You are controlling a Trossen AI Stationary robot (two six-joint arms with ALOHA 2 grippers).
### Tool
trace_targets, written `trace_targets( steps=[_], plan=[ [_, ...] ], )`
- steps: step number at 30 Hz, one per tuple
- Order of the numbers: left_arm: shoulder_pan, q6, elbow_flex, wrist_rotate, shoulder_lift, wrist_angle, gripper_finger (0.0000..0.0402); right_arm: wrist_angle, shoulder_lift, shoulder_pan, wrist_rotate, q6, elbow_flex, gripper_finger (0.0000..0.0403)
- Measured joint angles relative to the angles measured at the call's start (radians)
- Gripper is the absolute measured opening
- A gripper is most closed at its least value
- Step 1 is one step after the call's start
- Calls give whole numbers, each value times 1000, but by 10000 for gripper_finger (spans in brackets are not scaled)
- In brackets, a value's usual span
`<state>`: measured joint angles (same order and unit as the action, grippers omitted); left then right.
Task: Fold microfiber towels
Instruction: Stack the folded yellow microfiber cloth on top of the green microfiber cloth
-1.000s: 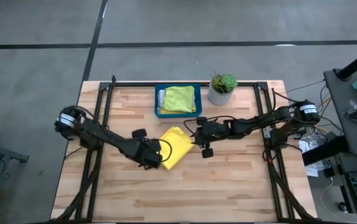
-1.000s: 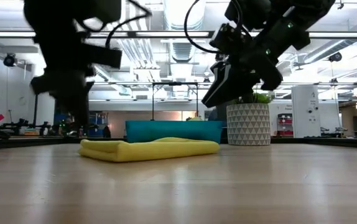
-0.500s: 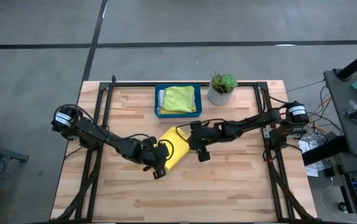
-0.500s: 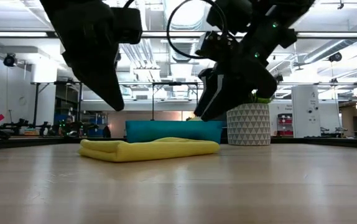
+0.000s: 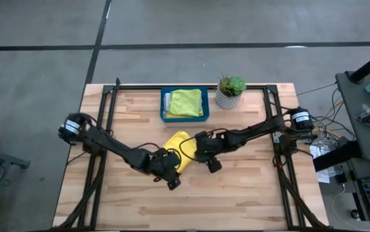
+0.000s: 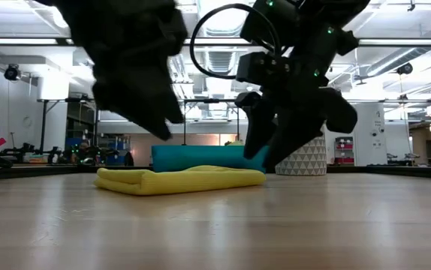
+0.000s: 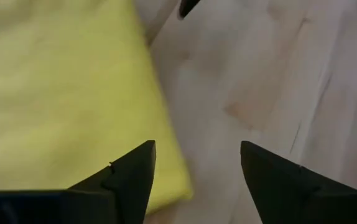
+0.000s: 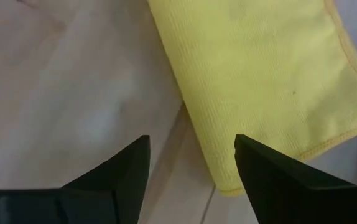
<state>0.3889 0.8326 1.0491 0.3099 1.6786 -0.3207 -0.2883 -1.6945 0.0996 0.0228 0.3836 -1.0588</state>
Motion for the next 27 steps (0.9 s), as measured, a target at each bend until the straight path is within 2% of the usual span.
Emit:
trace_targets(
  steps=[12, 19, 27],
  plan=[
    [-3, -3, 97, 12, 208, -38, 221, 99, -44, -1, 2, 36, 2, 221],
    [-3, -2, 125, 13, 235, -114, 217, 160, -85, -2, 2, 53, 1, 221],
    [-3, -3, 126, -4, 234, -178, 148, 192, -132, -14, -5, 54, -4, 209]
  ],
)
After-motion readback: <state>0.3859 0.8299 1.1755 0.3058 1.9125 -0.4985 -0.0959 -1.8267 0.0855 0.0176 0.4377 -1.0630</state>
